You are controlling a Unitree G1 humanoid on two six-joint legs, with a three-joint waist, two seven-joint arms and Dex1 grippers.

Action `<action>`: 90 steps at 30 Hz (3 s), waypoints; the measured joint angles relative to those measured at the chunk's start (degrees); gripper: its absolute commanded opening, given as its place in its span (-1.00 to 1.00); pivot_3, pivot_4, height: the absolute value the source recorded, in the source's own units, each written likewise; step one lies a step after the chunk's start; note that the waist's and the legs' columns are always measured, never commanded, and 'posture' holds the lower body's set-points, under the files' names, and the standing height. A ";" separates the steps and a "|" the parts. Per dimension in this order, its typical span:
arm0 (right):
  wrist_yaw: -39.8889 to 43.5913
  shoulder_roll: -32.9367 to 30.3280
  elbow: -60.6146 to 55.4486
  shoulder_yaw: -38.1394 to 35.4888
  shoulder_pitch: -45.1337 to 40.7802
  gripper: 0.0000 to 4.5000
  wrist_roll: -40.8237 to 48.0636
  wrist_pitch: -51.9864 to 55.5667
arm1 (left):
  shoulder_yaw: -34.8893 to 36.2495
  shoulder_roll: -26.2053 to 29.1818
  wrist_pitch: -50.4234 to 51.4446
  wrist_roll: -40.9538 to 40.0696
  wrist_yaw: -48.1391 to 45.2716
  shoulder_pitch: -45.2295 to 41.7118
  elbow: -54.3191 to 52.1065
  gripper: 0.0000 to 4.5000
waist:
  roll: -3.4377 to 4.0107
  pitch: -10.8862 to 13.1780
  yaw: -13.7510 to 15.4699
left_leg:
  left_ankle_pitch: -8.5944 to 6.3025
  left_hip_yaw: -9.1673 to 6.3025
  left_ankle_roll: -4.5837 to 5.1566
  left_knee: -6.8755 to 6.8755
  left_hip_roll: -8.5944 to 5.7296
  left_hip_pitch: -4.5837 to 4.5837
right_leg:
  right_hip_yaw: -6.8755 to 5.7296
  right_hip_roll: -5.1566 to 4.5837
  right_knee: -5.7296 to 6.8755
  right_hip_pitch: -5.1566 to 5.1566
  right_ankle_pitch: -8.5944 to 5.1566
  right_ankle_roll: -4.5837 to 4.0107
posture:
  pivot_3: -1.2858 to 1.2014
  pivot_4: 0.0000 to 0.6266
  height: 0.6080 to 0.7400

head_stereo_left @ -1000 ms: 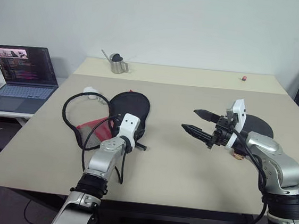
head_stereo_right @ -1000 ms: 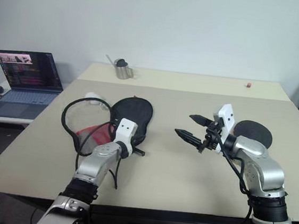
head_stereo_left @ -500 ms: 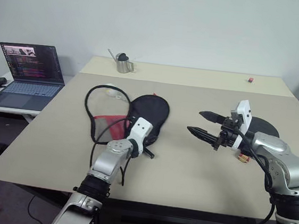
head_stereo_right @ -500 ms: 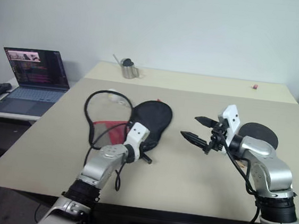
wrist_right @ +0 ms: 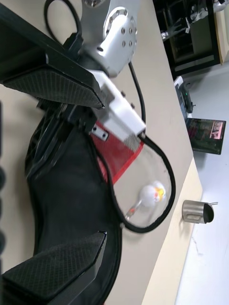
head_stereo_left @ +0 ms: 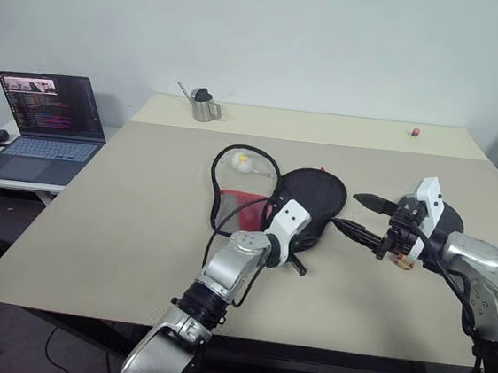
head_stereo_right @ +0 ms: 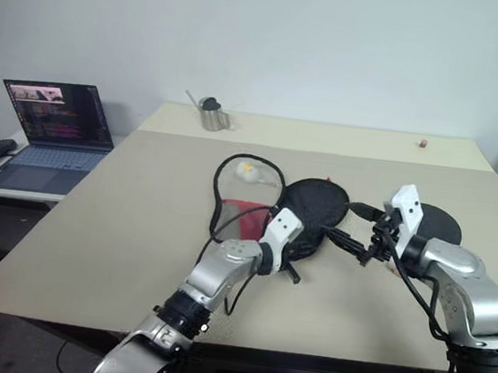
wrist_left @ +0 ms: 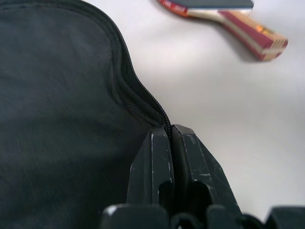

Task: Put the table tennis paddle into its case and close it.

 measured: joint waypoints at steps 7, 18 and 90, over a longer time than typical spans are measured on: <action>-1.34 -0.02 -0.50 -0.05 1.19 1.00 0.34 0.53 | 0.12 -1.97 -1.62 1.05 1.72 -1.17 3.74 -0.86 | 0.00 0.00 -0.02 | 0.00 0.00 0.00 0.00 0.00 0.00 | 0.01 0.00 0.01 -0.01 0.00 0.00 | 0.03 -0.52 1.00; -2.75 0.44 -0.61 0.15 0.51 1.00 0.31 0.76 | 2.91 2.55 0.13 -2.54 -1.76 2.95 -7.91 0.24 | 0.01 0.00 -0.39 | 0.00 0.03 -0.01 -0.03 0.03 0.02 | 0.07 0.02 0.02 -0.04 0.00 0.00 | 0.03 -0.52 1.00; -19.12 8.32 32.06 6.40 -18.76 -0.99 -14.24 20.40 | 13.95 32.12 3.52 -21.75 -25.77 8.80 -24.25 0.26 | 0.09 0.03 -1.79 | 0.01 0.03 -0.02 -0.06 0.06 0.05 | 0.14 0.10 0.08 -0.11 0.02 -0.05 | 0.03 -0.52 1.00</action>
